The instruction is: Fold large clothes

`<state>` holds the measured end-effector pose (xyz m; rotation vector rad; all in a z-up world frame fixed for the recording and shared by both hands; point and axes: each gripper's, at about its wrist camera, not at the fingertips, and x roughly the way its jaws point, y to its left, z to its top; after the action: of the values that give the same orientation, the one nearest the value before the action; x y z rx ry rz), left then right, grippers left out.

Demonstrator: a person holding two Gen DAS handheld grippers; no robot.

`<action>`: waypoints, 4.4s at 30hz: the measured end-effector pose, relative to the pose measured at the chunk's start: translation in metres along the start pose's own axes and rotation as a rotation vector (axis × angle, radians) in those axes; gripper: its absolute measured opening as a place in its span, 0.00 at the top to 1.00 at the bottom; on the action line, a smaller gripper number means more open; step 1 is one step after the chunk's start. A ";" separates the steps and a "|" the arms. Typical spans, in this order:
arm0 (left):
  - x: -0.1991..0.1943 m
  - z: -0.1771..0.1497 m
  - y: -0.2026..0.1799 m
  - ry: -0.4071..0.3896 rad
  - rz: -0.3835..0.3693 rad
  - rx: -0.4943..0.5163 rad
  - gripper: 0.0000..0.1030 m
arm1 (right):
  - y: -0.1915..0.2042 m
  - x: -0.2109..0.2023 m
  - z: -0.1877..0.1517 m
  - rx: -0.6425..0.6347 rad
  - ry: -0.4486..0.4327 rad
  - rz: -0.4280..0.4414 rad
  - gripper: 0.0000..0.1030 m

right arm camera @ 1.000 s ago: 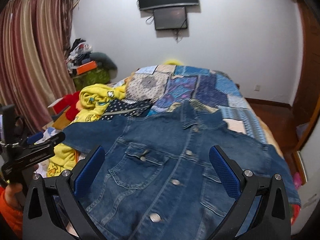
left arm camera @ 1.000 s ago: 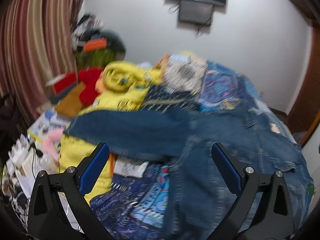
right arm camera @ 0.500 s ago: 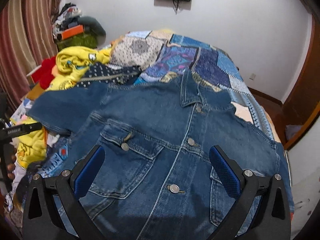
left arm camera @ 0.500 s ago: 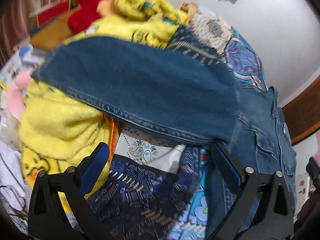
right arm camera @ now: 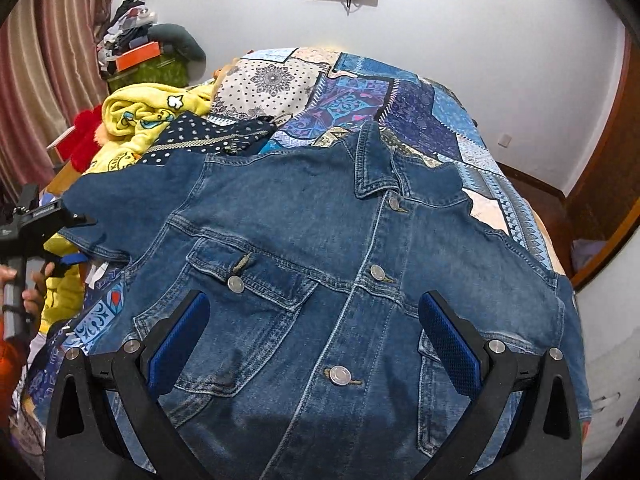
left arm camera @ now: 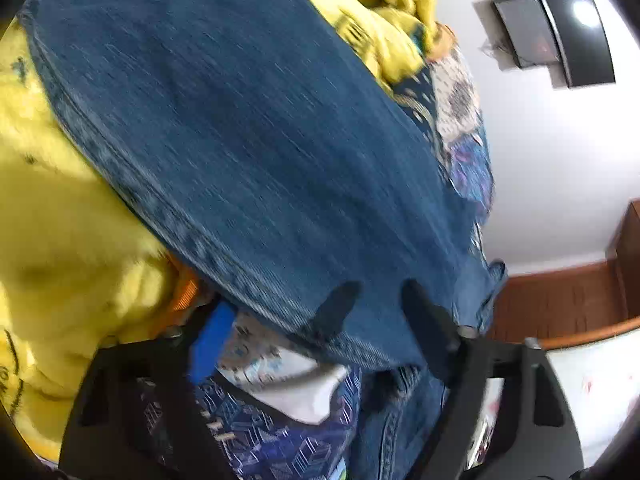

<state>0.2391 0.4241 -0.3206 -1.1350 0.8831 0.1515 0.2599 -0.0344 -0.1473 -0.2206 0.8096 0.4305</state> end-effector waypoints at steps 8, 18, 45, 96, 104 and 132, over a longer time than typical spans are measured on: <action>-0.034 -0.001 -0.059 -0.264 0.278 0.215 0.79 | -0.006 -0.017 0.000 -0.017 -0.031 -0.023 0.00; -0.066 -0.050 -0.231 -0.508 0.303 0.740 0.98 | -0.037 -0.047 -0.003 0.058 -0.085 -0.039 0.00; -0.026 -0.021 -0.143 -0.097 0.119 0.294 0.36 | -0.104 -0.069 -0.035 0.280 -0.085 -0.034 0.00; 0.132 -0.255 -0.341 0.132 0.250 1.093 0.96 | -0.156 -0.103 -0.071 0.292 -0.091 -0.095 0.00; 0.129 -0.282 -0.322 0.249 0.288 1.107 0.38 | -0.165 -0.094 -0.072 0.256 -0.037 -0.119 0.00; -0.035 -0.122 -0.155 -0.085 0.440 0.774 0.19 | 0.046 0.062 0.045 -0.367 0.130 0.120 0.02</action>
<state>0.2322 0.2636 -0.2010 -0.2067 0.9818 0.1922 0.3060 0.0403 -0.1640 -0.5471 0.8700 0.6831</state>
